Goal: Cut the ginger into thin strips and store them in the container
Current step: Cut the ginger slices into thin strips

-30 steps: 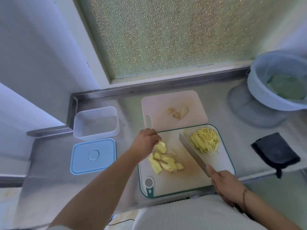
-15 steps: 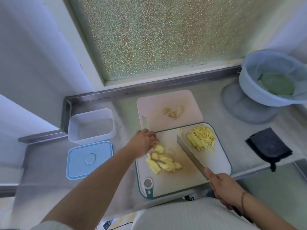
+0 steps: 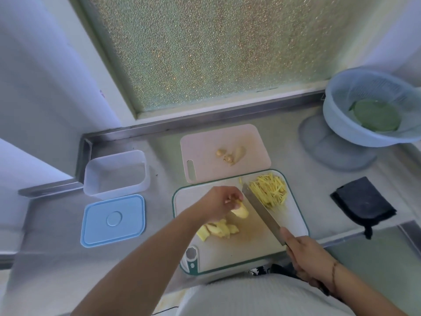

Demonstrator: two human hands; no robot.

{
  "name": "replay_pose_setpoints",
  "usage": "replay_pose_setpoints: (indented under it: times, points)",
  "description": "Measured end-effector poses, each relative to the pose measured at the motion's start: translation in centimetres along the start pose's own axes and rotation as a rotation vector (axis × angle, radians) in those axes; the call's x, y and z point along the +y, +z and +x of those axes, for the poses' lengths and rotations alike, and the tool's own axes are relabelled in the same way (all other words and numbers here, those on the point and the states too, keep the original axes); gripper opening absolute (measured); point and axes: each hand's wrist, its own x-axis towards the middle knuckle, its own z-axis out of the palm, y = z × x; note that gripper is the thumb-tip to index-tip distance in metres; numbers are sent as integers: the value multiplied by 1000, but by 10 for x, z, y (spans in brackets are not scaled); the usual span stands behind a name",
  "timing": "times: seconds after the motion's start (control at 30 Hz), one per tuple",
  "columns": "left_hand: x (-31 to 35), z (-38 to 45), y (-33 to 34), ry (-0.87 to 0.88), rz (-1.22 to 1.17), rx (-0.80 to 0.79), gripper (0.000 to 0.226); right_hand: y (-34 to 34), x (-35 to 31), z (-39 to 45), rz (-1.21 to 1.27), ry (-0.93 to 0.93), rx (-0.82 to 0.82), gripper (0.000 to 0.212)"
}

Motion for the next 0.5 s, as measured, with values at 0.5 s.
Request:
replay_pose_setpoints:
  times: [0.5]
  points:
    - [-24, -52, 109, 29, 639, 599, 26, -52, 2, 32, -216, -105, -224, 60]
